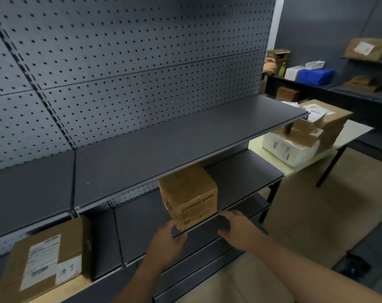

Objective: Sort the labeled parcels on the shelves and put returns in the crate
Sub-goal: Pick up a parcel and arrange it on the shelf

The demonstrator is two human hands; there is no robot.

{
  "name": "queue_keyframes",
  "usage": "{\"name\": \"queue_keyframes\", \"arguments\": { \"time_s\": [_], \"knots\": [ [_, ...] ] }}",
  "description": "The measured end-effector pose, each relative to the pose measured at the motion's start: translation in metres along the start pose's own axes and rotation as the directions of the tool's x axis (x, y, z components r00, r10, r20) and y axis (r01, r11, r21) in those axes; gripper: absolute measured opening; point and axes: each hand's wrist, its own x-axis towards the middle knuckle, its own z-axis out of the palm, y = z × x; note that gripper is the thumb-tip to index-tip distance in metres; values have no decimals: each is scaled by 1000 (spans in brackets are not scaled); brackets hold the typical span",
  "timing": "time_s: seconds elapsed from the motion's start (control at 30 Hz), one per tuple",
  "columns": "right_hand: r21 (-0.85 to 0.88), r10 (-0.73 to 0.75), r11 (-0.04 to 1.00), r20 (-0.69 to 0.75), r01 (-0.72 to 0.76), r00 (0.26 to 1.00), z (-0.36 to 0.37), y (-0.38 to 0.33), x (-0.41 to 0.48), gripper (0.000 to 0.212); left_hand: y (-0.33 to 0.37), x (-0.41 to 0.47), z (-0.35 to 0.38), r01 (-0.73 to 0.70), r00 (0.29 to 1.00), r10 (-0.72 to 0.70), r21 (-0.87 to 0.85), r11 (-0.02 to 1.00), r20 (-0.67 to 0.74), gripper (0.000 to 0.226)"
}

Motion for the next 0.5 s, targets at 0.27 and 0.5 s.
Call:
{"name": "queue_keyframes", "arguments": {
  "time_s": [0.27, 0.5],
  "knots": [
    [45, -67, 997, 9, 67, 998, -29, -5, 55, 57, 13, 36, -2, 59, 998, -60, -30, 998, -28, 50],
    [93, -12, 995, -52, 17, 999, -44, -27, 103, 72, 5, 92, -12, 124, 986, -138, -146, 981, -93, 47]
  ]
}}
